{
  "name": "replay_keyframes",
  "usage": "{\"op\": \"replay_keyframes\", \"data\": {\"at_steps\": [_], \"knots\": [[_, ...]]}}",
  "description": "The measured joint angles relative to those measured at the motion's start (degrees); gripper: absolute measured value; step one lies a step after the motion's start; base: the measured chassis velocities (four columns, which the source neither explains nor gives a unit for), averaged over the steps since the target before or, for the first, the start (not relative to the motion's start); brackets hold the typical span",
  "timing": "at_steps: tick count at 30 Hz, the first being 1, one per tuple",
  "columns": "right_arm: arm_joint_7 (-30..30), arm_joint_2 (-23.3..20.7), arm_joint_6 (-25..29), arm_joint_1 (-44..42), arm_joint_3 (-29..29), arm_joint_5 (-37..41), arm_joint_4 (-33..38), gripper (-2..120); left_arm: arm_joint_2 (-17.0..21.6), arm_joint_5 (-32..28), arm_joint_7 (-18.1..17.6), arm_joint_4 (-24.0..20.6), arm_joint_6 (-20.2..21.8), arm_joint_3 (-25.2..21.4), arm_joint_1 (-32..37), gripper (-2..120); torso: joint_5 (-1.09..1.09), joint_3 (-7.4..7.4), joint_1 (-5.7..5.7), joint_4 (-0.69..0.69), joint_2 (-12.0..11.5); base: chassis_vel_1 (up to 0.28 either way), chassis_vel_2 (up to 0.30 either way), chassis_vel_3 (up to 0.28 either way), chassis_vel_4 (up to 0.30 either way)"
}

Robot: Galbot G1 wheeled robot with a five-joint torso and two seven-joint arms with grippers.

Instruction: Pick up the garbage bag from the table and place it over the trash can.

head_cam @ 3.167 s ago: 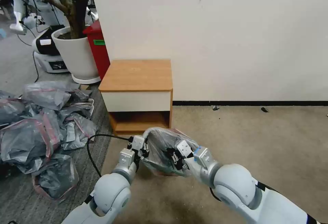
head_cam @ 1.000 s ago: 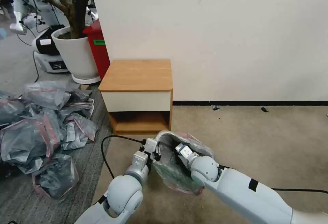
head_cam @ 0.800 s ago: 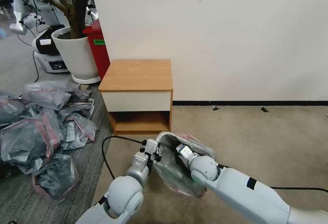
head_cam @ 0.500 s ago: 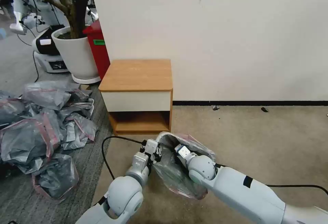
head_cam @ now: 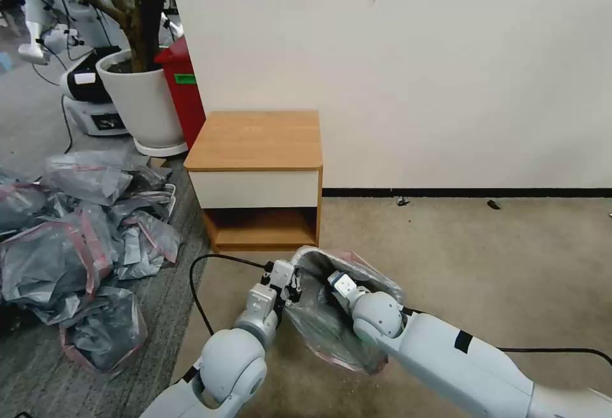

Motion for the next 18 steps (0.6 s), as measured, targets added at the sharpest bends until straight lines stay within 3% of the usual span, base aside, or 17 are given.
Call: {"op": "replay_keyframes", "data": {"at_steps": [18], "knots": [[0.60, -2.57, 0.05, -0.51, 0.83, -0.21, 9.30, 0, -0.14, -4.50, -1.84, 0.47, 0.19, -1.01, -0.95, 1, 0.00, 0.00, 0.00, 0.00, 0.00, 0.000, 0.000, 0.000, 0.000]]}}
